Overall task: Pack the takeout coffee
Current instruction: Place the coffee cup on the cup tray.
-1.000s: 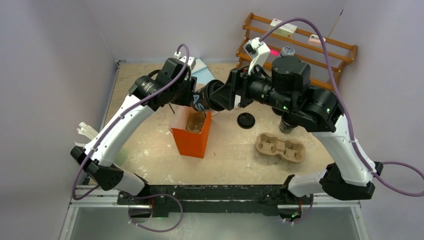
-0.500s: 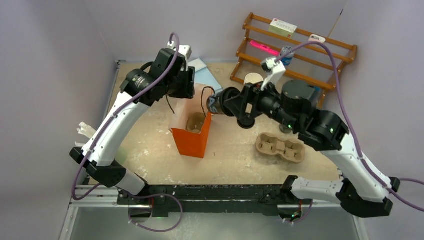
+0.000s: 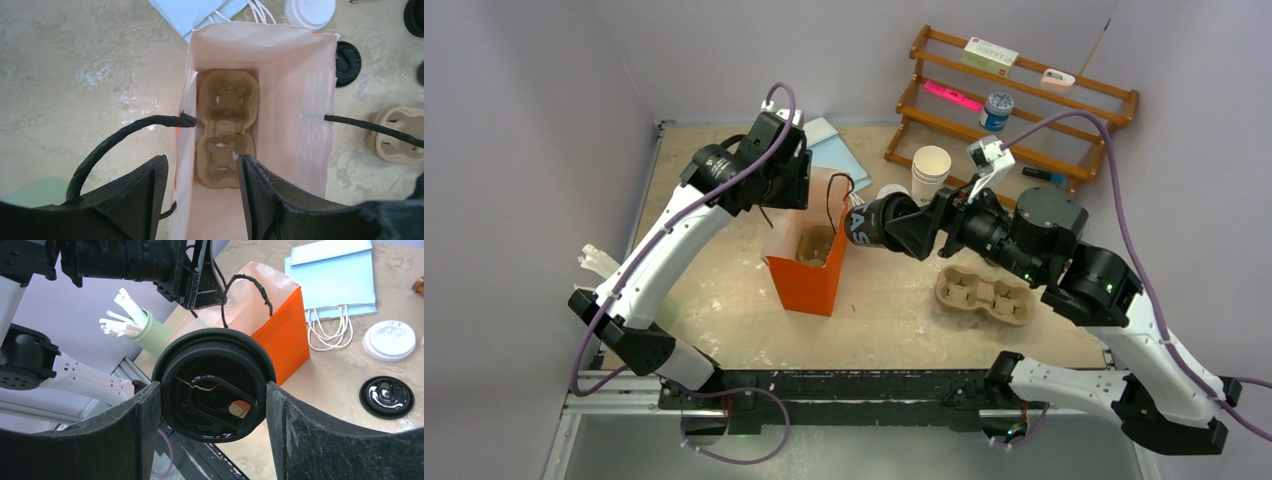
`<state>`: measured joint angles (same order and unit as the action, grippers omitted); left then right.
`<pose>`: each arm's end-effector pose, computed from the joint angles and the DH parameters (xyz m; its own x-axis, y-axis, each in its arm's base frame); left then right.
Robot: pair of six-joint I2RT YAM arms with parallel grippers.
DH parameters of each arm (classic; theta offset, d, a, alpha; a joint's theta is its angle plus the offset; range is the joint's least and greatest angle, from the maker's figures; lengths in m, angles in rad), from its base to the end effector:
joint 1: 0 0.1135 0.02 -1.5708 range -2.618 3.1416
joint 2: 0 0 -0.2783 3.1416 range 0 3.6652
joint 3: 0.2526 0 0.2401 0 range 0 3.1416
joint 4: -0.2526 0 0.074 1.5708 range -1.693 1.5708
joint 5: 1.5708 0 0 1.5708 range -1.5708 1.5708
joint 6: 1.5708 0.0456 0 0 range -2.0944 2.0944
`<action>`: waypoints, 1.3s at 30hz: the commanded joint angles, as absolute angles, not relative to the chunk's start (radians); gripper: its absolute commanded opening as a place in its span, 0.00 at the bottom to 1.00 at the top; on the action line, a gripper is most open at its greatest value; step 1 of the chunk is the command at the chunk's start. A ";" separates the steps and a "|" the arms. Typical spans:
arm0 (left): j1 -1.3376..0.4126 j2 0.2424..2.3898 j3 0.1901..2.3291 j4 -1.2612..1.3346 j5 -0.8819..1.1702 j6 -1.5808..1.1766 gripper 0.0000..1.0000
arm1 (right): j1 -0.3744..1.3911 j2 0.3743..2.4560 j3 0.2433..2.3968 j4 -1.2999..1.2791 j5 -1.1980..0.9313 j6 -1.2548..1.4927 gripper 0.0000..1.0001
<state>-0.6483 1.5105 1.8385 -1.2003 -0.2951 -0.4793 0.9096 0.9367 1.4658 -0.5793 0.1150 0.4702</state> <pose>0.2309 -0.1583 0.4329 -0.7393 0.0065 -0.6733 0.0989 0.9902 -0.0989 0.0930 0.1110 0.5009 -0.3508 0.2821 -0.8930 -0.6223 0.6424 0.4474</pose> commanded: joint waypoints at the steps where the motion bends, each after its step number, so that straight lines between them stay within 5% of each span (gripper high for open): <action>1: -0.643 1.474 1.822 -1.208 -0.381 -0.484 0.56 | 0.912 0.954 1.473 -0.525 0.075 0.462 0.30; 9: -0.596 1.509 1.750 -1.176 -0.339 -0.479 0.54 | 0.913 0.964 1.488 -0.529 0.069 0.449 0.29; 19: -0.590 1.523 1.739 -1.172 -0.154 -0.670 0.00 | 0.911 1.020 1.618 -0.583 0.064 0.463 0.28; 36: -0.706 1.427 1.611 -1.046 -0.082 -1.208 0.00 | 0.912 1.088 1.754 -0.748 0.115 0.536 0.23; 39: -0.728 1.447 1.602 -1.025 -0.061 -1.193 0.26 | 0.913 1.076 1.741 -0.777 0.150 0.542 0.23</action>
